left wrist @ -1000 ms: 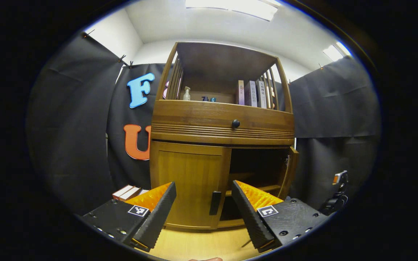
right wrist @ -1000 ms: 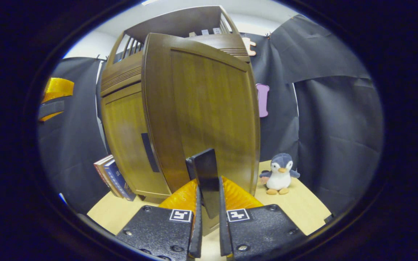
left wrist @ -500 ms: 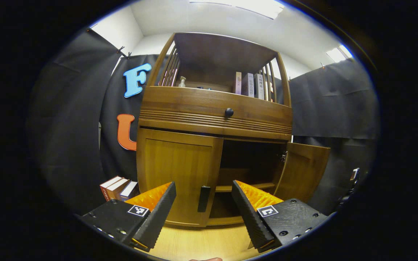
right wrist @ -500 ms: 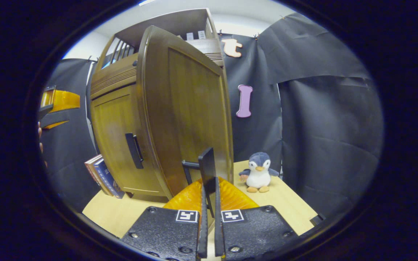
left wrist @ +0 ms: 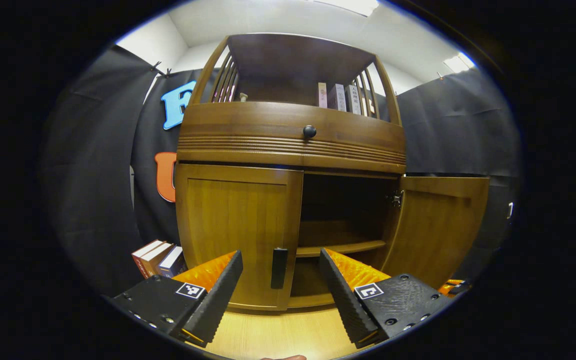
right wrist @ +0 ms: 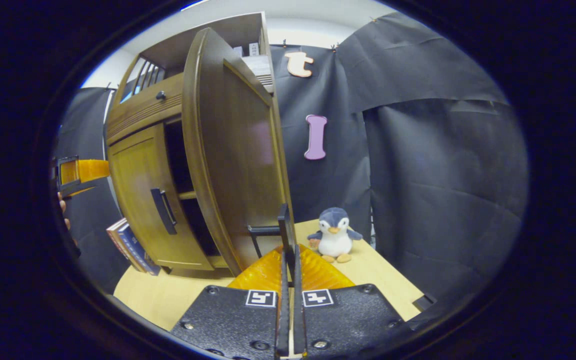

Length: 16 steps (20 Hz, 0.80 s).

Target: Open the right door of the double-door shoe cabinet with the right hand, and open the left door with the left hand.

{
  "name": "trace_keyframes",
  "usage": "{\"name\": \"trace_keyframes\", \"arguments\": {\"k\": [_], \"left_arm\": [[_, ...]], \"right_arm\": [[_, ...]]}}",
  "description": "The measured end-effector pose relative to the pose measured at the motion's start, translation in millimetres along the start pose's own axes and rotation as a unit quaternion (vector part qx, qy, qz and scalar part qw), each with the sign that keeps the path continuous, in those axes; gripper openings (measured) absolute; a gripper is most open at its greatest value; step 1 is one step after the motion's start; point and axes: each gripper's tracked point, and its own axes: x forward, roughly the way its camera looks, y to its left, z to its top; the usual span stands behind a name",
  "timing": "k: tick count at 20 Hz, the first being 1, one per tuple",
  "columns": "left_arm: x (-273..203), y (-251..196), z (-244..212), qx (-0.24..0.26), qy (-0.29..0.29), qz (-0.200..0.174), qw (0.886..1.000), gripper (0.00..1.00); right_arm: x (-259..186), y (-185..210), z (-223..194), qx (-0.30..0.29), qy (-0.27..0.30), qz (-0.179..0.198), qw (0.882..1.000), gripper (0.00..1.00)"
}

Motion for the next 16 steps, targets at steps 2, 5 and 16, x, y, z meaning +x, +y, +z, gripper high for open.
{"name": "trace_keyframes", "arguments": {"k": [2,5,16], "left_arm": [[9.4,2.7,-5.0,0.004,-0.007,0.001,1.0,0.93],[27.6,17.7,-30.6,0.012,0.019,0.018,1.0,0.93],[65.2,10.0,-62.5,0.016,0.058,-0.002,0.998,0.93]], "right_arm": [[-0.8,-9.5,4.2,-0.014,-0.003,-0.011,1.0,0.06],[-0.7,-19.0,8.0,-0.016,0.001,-0.006,1.0,0.04],[-15.6,-68.3,22.5,-0.002,-0.021,-0.065,0.998,0.04]]}}
